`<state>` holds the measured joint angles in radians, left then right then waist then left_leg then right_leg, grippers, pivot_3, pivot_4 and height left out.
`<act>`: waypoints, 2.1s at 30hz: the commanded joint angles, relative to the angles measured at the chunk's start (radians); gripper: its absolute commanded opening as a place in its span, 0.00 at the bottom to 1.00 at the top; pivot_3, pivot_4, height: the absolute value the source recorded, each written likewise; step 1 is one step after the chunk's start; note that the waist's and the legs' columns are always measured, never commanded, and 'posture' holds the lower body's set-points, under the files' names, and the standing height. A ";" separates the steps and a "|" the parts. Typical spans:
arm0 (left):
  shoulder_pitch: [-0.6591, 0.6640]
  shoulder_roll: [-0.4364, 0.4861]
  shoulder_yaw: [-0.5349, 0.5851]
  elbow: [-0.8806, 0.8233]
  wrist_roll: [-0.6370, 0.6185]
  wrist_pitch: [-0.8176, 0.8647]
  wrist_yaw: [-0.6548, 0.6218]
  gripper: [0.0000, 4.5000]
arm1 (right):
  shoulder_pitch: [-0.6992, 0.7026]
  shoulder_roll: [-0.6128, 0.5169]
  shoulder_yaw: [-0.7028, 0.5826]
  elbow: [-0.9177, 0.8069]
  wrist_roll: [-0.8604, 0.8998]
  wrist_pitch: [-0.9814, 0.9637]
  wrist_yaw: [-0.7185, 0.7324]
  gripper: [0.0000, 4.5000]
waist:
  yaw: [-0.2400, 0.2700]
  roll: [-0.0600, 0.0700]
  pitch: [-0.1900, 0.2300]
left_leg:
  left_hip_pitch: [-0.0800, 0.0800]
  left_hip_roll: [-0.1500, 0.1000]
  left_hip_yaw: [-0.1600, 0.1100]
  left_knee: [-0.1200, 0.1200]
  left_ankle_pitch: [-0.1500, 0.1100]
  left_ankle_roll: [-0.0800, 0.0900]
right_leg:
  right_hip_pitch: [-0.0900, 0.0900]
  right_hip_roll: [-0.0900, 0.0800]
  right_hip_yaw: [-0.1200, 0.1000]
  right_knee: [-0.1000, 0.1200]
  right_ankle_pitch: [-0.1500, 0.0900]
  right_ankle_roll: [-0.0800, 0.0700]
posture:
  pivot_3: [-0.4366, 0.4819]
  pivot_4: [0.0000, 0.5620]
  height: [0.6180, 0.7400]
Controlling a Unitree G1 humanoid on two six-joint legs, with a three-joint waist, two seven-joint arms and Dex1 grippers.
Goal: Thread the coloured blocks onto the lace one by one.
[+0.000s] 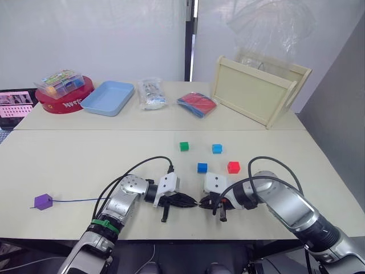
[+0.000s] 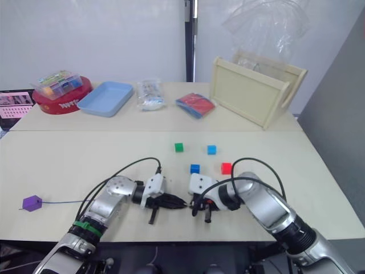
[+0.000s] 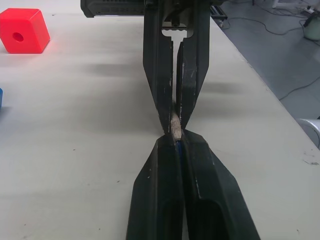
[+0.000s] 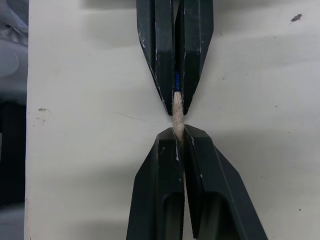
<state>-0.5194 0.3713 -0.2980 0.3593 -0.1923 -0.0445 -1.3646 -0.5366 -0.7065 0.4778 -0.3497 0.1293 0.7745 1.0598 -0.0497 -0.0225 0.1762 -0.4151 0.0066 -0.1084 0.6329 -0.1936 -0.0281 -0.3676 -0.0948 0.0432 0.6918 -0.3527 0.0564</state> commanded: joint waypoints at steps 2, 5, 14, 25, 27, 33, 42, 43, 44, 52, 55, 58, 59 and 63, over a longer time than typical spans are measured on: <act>0.003 -0.013 -0.012 0.005 0.004 0.010 0.001 0.01 | 0.000 -0.002 0.006 -0.033 -0.004 -0.001 -0.005 0.00 | 0.002 0.000 0.000 | 0.000 0.000 0.000 0.000 0.000 0.000 | 0.000 0.000 0.000 0.000 0.000 0.000 | 0.48 0.27 1.00; 0.008 -0.010 -0.012 0.000 0.001 0.011 -0.005 0.00 | -0.002 0.002 -0.003 -0.035 0.005 -0.002 -0.002 0.08 | 0.002 0.000 0.000 | 0.000 0.000 0.000 0.000 0.000 0.000 | 0.000 0.000 0.000 0.000 0.000 0.000 | 0.48 0.27 1.00; 0.018 -0.007 -0.013 -0.009 -0.002 0.014 -0.012 0.00 | 0.143 -0.080 -0.259 -0.215 0.156 0.070 -0.018 0.76 | 0.010 0.000 0.000 | 0.000 -0.001 0.000 0.000 0.000 0.000 | 0.001 -0.001 0.000 -0.001 0.000 0.000 | 0.48 0.27 1.00; 0.008 -0.011 0.017 0.025 -0.042 0.009 -0.053 0.00 | 0.576 0.257 -0.823 -0.368 0.239 -0.077 -0.421 0.99 | 0.009 0.000 -0.001 | 0.003 -0.002 0.000 -0.001 0.000 0.001 | 0.006 -0.001 0.001 -0.004 0.000 0.000 | 0.48 0.27 1.00; 0.006 -0.011 0.023 0.026 -0.048 0.012 -0.055 0.00 | 0.600 0.333 -0.835 -0.361 0.212 -0.129 -0.515 0.99 | 0.006 0.001 -0.001 | 0.007 -0.002 0.000 -0.003 0.000 0.001 | 0.008 -0.001 0.001 -0.004 0.000 0.000 | 0.48 0.27 1.00; 0.005 -0.010 0.037 0.016 -0.064 0.027 -0.047 0.00 | 0.590 0.435 -0.747 -0.239 0.121 -0.232 -0.668 0.99 | 0.003 0.001 -0.002 | 0.009 -0.002 0.000 -0.004 0.000 0.001 | 0.011 -0.001 0.002 -0.006 0.000 0.000 | 0.48 0.27 1.00; 0.033 -0.003 0.045 -0.045 -0.068 0.060 -0.018 0.00 | 0.439 0.534 -0.593 0.069 0.025 -0.414 -0.767 0.99 | 0.003 0.002 -0.002 | 0.010 -0.002 0.000 -0.005 0.000 0.000 | 0.011 -0.001 0.002 -0.006 0.000 0.000 | 0.48 0.27 1.00; 0.037 0.000 0.047 -0.051 -0.070 0.065 -0.018 0.00 | 0.418 0.539 -0.583 0.104 0.018 -0.427 -0.775 0.99 | 0.003 0.002 -0.002 | 0.010 -0.002 0.000 -0.005 0.000 0.000 | 0.011 -0.001 0.002 -0.006 0.000 0.000 | 0.48 0.27 1.00; 0.040 0.002 0.049 -0.056 -0.071 0.069 -0.016 0.00 | 0.393 0.544 -0.581 0.147 0.006 -0.433 -0.796 0.99 | 0.003 0.002 -0.002 | 0.010 -0.002 0.000 -0.005 0.000 0.000 | 0.011 -0.001 0.002 -0.006 0.000 0.000 | 0.48 0.27 1.00; 0.062 0.009 0.062 -0.104 -0.074 0.103 -0.001 0.00 | 0.283 0.529 -0.599 0.353 0.014 -0.512 -0.816 0.75 | 0.004 0.002 -0.002 | 0.009 -0.002 0.000 -0.006 0.000 0.000 | 0.011 -0.001 0.002 -0.007 0.000 0.000 | 0.48 0.27 1.00; 0.065 0.012 0.064 -0.109 -0.073 0.107 0.005 0.00 | 0.284 0.530 -0.596 0.357 0.033 -0.519 -0.801 0.51 | 0.002 0.002 -0.002 | 0.010 -0.002 0.000 -0.006 0.000 0.000 | 0.011 -0.001 0.002 -0.006 0.000 0.000 | 0.48 0.27 1.00; 0.065 0.013 0.067 -0.111 -0.073 0.109 0.011 0.00 | 0.314 0.535 -0.589 0.307 0.045 -0.501 -0.797 0.28 | 0.003 0.002 -0.002 | 0.010 -0.002 0.000 -0.006 0.000 0.000 | 0.011 -0.001 0.002 -0.006 0.000 0.000 | 0.48 0.27 1.00; 0.065 0.012 0.068 -0.111 -0.073 0.108 0.014 0.00 | 0.330 0.538 -0.588 0.281 0.055 -0.490 -0.793 0.27 | 0.004 0.002 -0.002 | 0.010 -0.002 0.000 -0.006 0.000 0.000 | 0.011 -0.001 0.002 -0.006 0.000 0.000 | 0.48 0.27 1.00; 0.059 0.001 0.076 -0.096 -0.071 0.083 0.031 0.00 | 0.468 0.550 -0.554 0.089 0.124 -0.384 -0.775 0.27 | 0.006 0.002 -0.002 | 0.009 -0.002 0.000 -0.006 0.000 0.000 | 0.011 -0.001 0.002 -0.007 0.000 0.000 | 0.48 0.27 1.00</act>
<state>-0.4572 0.3777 -0.2354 0.2826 -0.2434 0.0612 -1.3412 -0.0970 -0.1614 -0.0895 -0.1812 0.2207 0.3524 0.2752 -0.0439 -0.0201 0.1745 -0.4064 0.0048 -0.1087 0.6265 -0.1939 -0.0277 -0.3570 -0.0961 0.0451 0.6844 -0.3527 0.0564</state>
